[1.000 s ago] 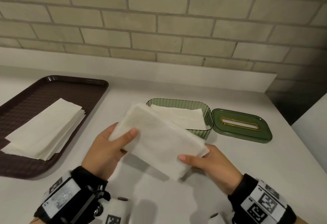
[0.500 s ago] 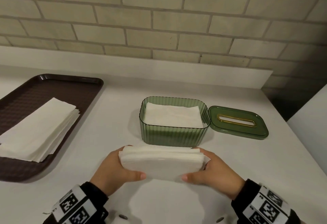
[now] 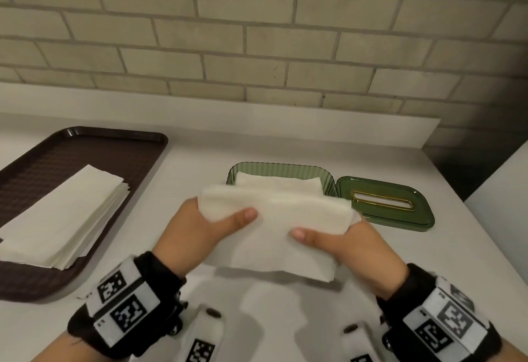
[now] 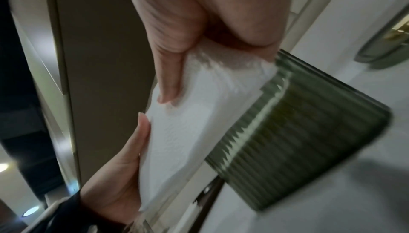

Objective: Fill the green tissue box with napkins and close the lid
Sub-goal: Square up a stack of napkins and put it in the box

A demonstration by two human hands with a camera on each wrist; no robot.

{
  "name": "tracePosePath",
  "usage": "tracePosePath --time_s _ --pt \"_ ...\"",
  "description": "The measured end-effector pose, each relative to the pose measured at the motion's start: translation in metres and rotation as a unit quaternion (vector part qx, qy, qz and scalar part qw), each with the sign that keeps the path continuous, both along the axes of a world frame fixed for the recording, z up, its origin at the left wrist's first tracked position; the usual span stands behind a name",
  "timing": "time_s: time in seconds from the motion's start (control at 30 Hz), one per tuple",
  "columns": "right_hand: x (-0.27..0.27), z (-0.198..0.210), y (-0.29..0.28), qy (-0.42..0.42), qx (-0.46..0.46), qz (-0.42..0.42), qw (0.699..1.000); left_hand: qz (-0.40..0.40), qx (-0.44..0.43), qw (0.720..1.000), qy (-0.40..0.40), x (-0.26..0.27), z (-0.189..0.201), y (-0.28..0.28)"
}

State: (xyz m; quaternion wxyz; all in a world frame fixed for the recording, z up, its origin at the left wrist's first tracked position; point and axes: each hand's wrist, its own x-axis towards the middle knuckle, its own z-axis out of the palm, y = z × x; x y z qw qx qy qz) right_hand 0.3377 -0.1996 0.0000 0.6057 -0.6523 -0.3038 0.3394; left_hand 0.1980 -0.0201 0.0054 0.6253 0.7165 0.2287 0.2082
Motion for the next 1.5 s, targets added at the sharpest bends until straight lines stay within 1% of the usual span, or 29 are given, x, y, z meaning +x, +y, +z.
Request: tracePosePath --time_s 0.13,0.2,0.27,0.37,0.47,0.6,0.7,0.77,0.87,1.0,1.1,1.17,1.23,1.3,1.33,1.37,1.4,1.5 --pt "0.019 0.021 0.011 -0.035 0.026 -0.069 0.997 0.051 0.081 0.995 0.005 0.024 0.019 0.011" --pt "0.032 0.022 0.017 -0.057 0.017 -0.108 0.992 0.068 0.125 0.989 0.033 0.039 0.019 0.019" --pt "0.044 0.018 0.024 -0.072 -0.010 -0.145 0.987 0.081 0.166 0.980 0.077 0.054 0.018 0.027" --pt "0.058 0.014 0.032 -0.083 -0.058 -0.180 0.978 0.074 0.202 0.967 0.138 0.068 0.014 0.036" --pt "0.065 0.014 0.035 -0.112 -0.095 -0.198 0.969 0.048 0.209 0.964 0.158 0.073 0.014 0.040" --pt "0.068 0.019 0.040 -0.186 -0.168 -0.174 0.952 0.017 0.228 0.957 0.178 0.075 0.014 0.041" --pt "0.069 0.021 0.043 -0.275 -0.232 -0.152 0.921 0.004 0.244 0.949 0.202 0.075 0.012 0.038" --pt "0.066 0.022 0.046 -0.316 -0.261 -0.131 0.903 -0.010 0.252 0.943 0.217 0.076 0.012 0.035" --pt "0.061 0.021 0.048 -0.349 -0.294 -0.099 0.884 -0.030 0.270 0.933 0.236 0.076 0.010 0.032" --pt "0.054 0.019 0.050 -0.358 -0.335 -0.042 0.870 -0.035 0.297 0.923 0.241 0.076 0.005 0.032" --pt "0.052 0.019 0.050 -0.377 -0.344 -0.030 0.859 -0.036 0.323 0.914 0.241 0.076 0.002 0.032" --pt "0.049 0.018 0.049 -0.402 -0.349 -0.027 0.846 -0.040 0.347 0.904 0.246 0.075 0.001 0.030" --pt "0.046 0.018 0.047 -0.452 -0.355 -0.027 0.818 -0.038 0.378 0.889 0.257 0.074 0.001 0.027" --pt "0.045 0.019 0.046 -0.508 -0.351 -0.033 0.786 -0.026 0.427 0.862 0.271 0.074 0.004 0.024" --pt "0.045 0.020 0.046 -0.529 -0.338 -0.033 0.778 -0.018 0.456 0.847 0.273 0.074 0.006 0.024" --pt "0.046 0.021 0.047 -0.541 -0.323 -0.025 0.776 -0.015 0.481 0.834 0.270 0.075 0.010 0.024" --pt "0.048 0.021 0.049 -0.546 -0.311 -0.009 0.778 -0.024 0.495 0.828 0.263 0.077 0.013 0.024" --pt "0.049 0.015 0.059 -0.528 -0.299 0.056 0.793 -0.103 0.494 0.822 0.263 0.086 0.017 0.022"
